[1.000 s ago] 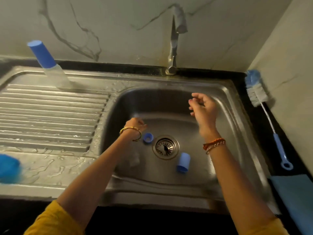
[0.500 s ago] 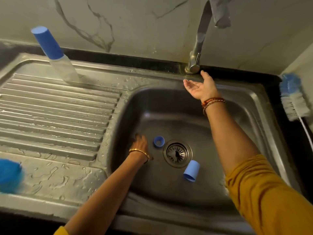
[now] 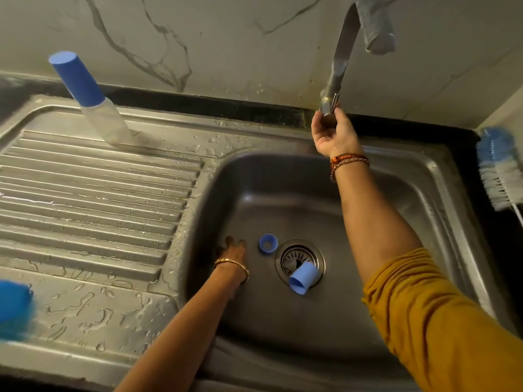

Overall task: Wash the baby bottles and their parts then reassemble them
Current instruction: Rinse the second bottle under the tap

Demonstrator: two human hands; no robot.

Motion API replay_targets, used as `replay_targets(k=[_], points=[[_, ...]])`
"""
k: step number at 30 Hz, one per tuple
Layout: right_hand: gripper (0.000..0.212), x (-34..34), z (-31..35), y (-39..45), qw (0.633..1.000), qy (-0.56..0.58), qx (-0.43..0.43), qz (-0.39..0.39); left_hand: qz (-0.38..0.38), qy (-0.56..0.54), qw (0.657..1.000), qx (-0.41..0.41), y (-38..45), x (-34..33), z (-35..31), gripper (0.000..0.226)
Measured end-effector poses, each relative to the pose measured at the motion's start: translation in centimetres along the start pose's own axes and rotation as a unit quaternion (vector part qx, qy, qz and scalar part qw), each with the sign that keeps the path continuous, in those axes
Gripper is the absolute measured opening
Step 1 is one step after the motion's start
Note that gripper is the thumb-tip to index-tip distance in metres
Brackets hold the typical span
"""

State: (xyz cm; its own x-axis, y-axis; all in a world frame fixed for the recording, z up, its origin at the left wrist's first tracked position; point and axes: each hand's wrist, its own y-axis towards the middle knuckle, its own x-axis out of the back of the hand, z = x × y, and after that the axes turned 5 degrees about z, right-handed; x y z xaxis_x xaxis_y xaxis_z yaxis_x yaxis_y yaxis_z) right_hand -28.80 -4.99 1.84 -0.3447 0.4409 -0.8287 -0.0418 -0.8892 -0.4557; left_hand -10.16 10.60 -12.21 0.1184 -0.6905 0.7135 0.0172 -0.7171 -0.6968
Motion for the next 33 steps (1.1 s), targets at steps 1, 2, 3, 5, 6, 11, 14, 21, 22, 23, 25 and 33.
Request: replay_targets(k=[1,2,3,5,6,11,14,21,22,23,25,33], points=[[0.026,0.0,0.0,0.1,1.000,-0.003,0.000,-0.002,0.002,-0.009,1.000,0.003,-0.1,0.1,-0.1,0.074],[0.026,0.0,0.1,0.1,1.000,-0.007,0.000,-0.005,0.002,-0.021,1.000,0.006,0.0,0.1,-0.1,0.073],[0.026,0.0,0.1,0.2,1.000,-0.013,0.000,-0.006,0.000,-0.039,0.999,0.011,-0.1,0.2,-0.1,0.072],[0.027,0.0,0.2,0.2,1.000,-0.026,0.002,-0.010,-0.011,-0.077,0.997,0.012,-0.1,0.4,-0.2,0.072],[0.027,0.0,0.2,0.2,0.999,-0.030,0.004,-0.010,-0.017,-0.093,0.995,0.013,-0.1,0.5,-0.2,0.071],[0.030,0.1,0.2,0.3,0.998,-0.059,0.012,-0.007,-0.030,-0.136,0.990,0.015,-0.4,0.8,-0.5,0.067],[0.037,0.2,0.3,0.5,0.997,-0.073,0.019,-0.009,-0.030,-0.153,0.988,0.018,-0.6,0.9,-0.6,0.070],[0.022,0.1,0.2,0.4,0.995,-0.093,0.034,-0.010,-0.034,-0.208,0.978,0.005,-0.8,1.1,-0.8,0.070],[0.022,0.1,0.2,0.4,0.995,-0.092,0.035,-0.008,-0.033,-0.213,0.976,0.002,-0.8,1.1,-0.9,0.070],[0.022,0.1,0.2,0.3,0.995,-0.093,0.034,-0.006,-0.031,-0.217,0.976,0.001,-1.0,1.2,-0.9,0.069],[0.023,0.1,0.2,0.4,0.994,-0.103,0.031,-0.004,-0.031,-0.223,0.974,-0.003,-1.0,1.2,-0.9,0.069],[0.026,0.3,0.3,0.3,0.989,-0.143,0.034,0.008,-0.021,-0.284,0.959,0.006,-1.5,1.6,-1.2,0.061]])
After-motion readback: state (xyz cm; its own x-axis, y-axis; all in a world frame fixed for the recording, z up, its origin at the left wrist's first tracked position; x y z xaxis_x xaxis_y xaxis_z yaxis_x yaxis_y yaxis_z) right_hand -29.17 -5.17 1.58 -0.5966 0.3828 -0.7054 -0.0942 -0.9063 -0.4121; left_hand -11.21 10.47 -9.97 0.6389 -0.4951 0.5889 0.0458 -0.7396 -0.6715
